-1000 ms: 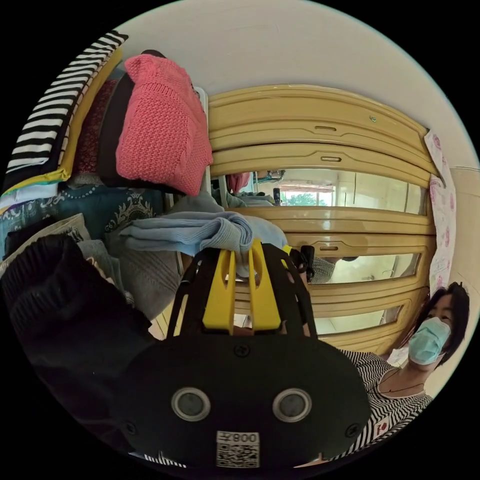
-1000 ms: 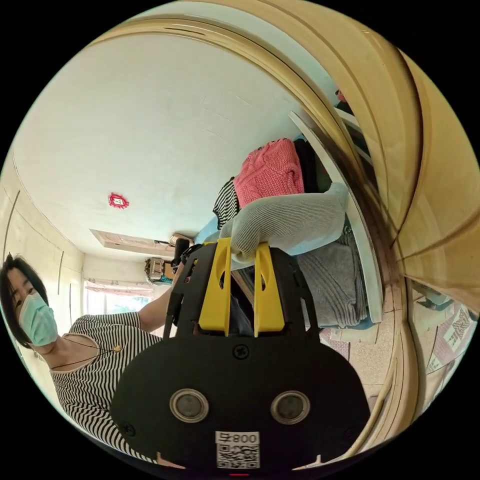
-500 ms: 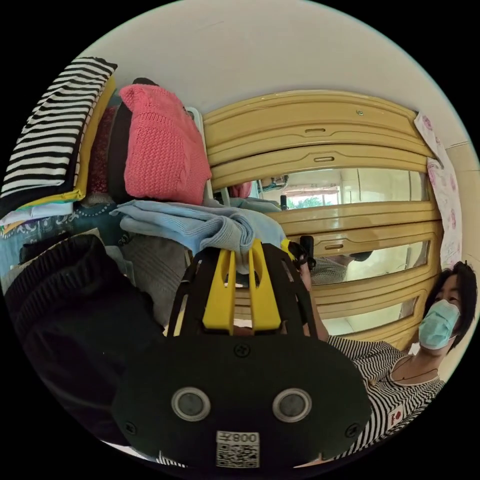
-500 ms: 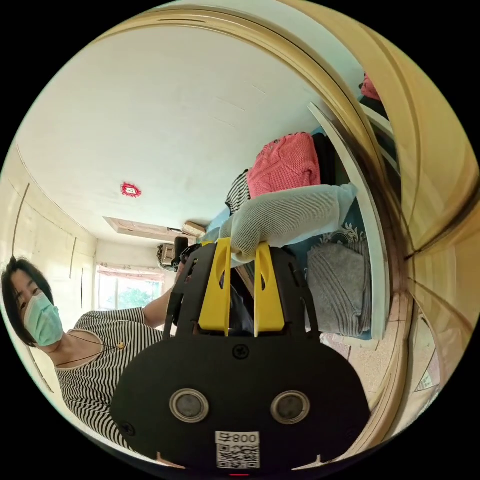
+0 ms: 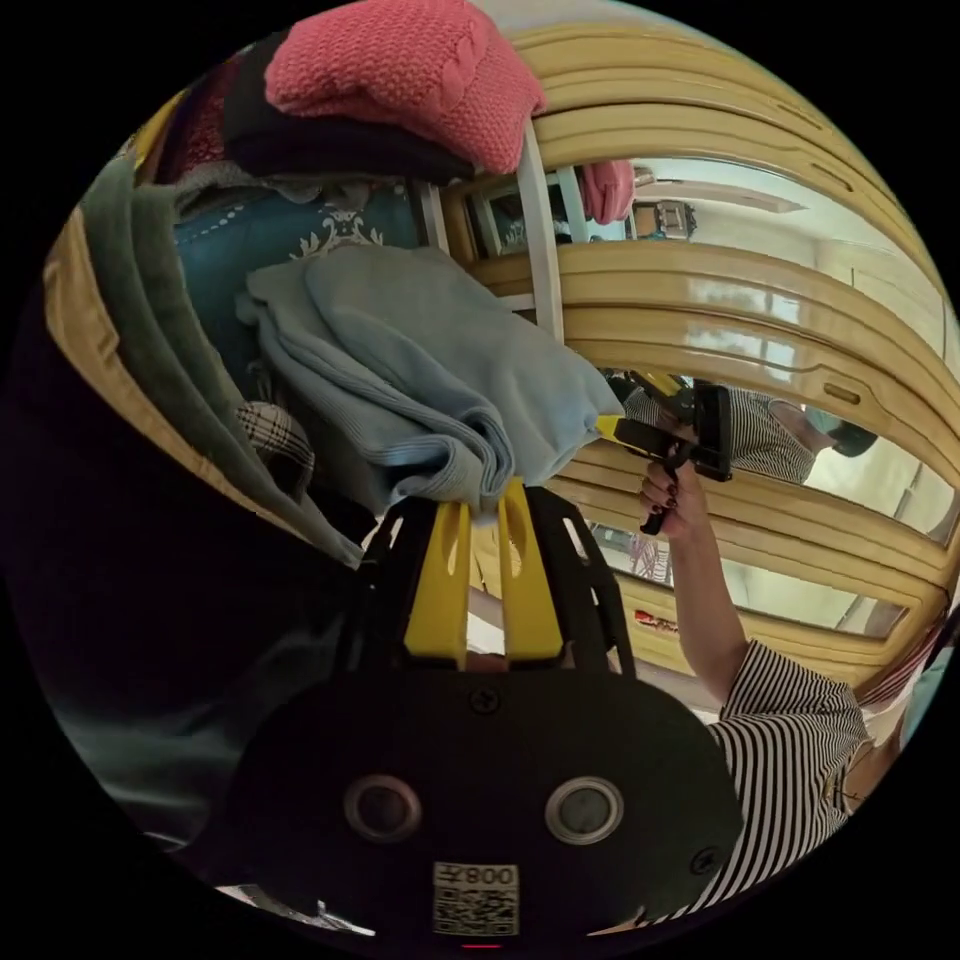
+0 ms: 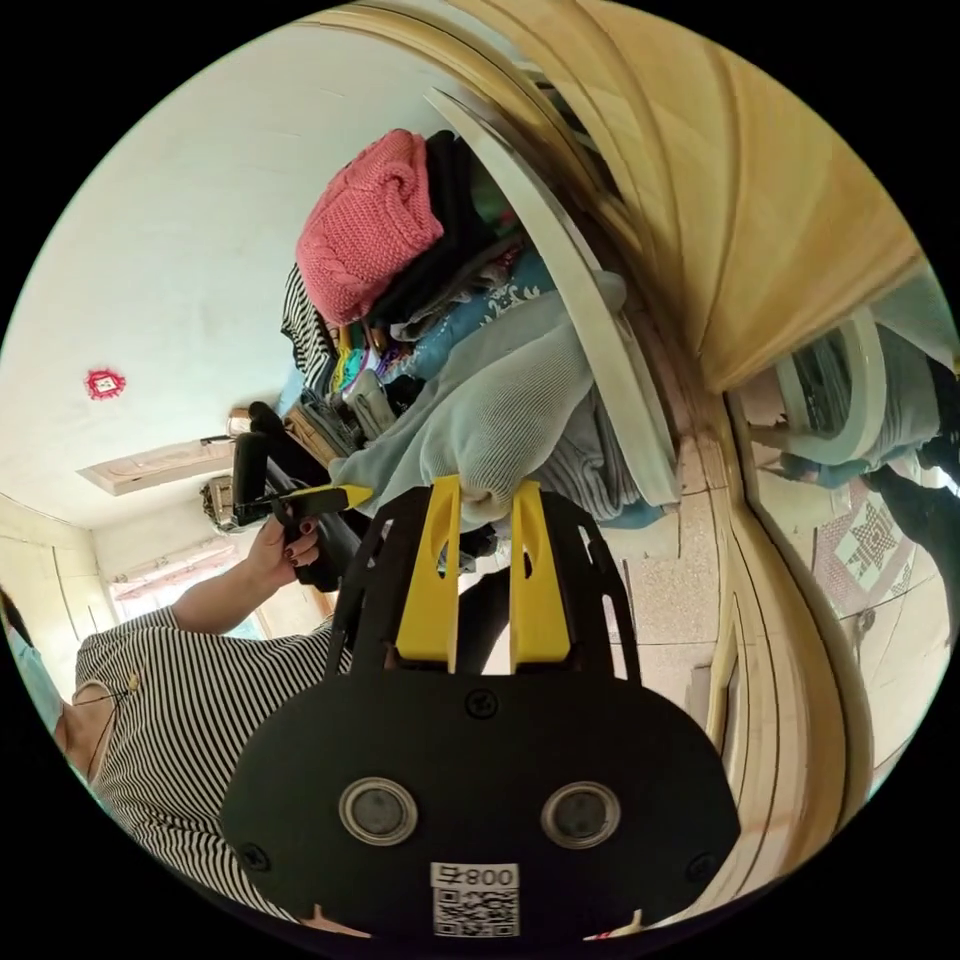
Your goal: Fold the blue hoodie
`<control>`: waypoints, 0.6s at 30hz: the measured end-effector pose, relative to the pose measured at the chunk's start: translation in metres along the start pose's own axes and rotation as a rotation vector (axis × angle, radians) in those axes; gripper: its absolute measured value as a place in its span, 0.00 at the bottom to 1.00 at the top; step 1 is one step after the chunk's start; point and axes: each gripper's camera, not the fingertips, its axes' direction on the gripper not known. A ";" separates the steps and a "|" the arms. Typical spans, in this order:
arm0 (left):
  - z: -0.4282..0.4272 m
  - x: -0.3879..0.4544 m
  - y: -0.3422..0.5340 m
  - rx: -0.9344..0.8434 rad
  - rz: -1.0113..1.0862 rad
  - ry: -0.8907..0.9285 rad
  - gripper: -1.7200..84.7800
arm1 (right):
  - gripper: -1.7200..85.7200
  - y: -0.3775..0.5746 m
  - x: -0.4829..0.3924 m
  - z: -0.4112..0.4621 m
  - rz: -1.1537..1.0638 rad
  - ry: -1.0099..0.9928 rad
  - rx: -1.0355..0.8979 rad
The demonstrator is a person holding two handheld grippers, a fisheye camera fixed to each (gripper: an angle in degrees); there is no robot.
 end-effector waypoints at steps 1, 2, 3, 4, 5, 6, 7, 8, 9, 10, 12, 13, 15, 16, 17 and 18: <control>0.010 0.003 -0.001 -0.041 0.005 -0.017 0.09 | 0.11 0.001 0.002 0.001 0.009 0.011 -0.001; 0.022 0.006 -0.002 -0.097 0.013 -0.041 0.10 | 0.11 0.004 0.005 0.005 0.033 0.033 -0.005; 0.027 0.007 -0.002 -0.126 0.015 -0.053 0.10 | 0.11 0.007 0.009 0.009 0.057 0.061 -0.014; 0.037 0.010 -0.001 -0.173 0.015 -0.073 0.10 | 0.11 0.009 0.011 0.012 0.067 0.080 -0.019; 0.044 0.012 0.001 -0.209 0.021 -0.088 0.10 | 0.11 0.014 0.014 0.018 0.090 0.128 -0.034; 0.047 0.013 0.002 -0.229 0.024 -0.092 0.09 | 0.10 0.019 0.016 0.023 0.114 0.181 -0.044; 0.051 0.015 0.005 -0.262 0.037 -0.066 0.08 | 0.09 0.023 0.016 0.026 0.125 0.205 -0.047; 0.054 0.017 0.009 -0.284 0.036 -0.019 0.07 | 0.07 0.029 0.015 0.029 0.130 0.234 -0.049; 0.055 0.019 0.011 -0.291 0.035 -0.006 0.07 | 0.05 0.036 0.013 0.031 0.138 0.239 -0.033; 0.053 0.024 0.015 -0.284 0.057 0.001 0.06 | 0.05 0.039 0.012 0.031 0.143 0.235 -0.019; 0.051 0.033 0.018 -0.276 0.097 -0.026 0.05 | 0.03 0.043 0.000 0.033 0.121 0.218 0.034; 0.050 0.038 0.018 -0.276 0.116 -0.047 0.04 | 0.03 0.042 -0.004 0.036 0.110 0.214 0.042; 0.052 0.043 0.015 -0.284 0.128 -0.088 0.03 | 0.02 0.028 -0.014 0.053 0.076 0.227 0.041; 0.054 0.044 0.012 -0.285 0.125 -0.114 0.03 | 0.02 0.023 -0.015 0.059 0.073 0.233 0.033; 0.059 0.044 0.008 -0.293 0.121 -0.134 0.03 | 0.02 0.011 -0.014 0.074 0.064 0.242 0.005; 0.061 0.043 0.006 -0.296 0.117 -0.151 0.02 | 0.02 -0.001 -0.011 0.092 0.065 0.272 -0.025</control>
